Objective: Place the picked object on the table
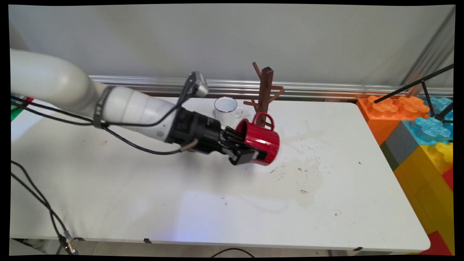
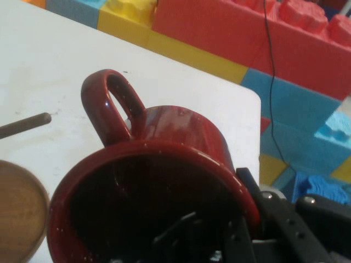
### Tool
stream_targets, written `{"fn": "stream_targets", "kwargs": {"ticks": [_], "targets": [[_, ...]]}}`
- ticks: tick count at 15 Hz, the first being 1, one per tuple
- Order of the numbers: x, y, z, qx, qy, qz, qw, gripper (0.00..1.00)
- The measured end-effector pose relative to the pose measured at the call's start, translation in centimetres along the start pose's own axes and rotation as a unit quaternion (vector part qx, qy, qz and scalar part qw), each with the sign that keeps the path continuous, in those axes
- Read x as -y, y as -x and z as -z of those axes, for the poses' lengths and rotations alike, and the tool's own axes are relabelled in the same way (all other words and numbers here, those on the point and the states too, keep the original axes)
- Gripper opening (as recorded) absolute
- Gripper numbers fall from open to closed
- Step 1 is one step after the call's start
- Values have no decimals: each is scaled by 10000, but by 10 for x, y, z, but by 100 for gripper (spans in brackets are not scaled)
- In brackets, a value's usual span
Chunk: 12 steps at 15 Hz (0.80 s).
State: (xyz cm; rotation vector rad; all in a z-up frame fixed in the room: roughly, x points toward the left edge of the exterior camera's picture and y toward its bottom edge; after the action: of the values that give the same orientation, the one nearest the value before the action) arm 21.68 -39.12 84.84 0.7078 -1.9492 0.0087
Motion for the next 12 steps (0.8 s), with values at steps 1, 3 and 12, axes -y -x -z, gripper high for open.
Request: {"fn": "stream_targets", "kwargs": {"ticks": [1, 3, 12], "targets": [[-1, -3, 6, 71, -8, -46, 10000, 0], [-2, -11, 20, 203, 7, -172, 9996, 0], [13, -48, 96, 1449, -525, -1013, 9829, 0]]}}
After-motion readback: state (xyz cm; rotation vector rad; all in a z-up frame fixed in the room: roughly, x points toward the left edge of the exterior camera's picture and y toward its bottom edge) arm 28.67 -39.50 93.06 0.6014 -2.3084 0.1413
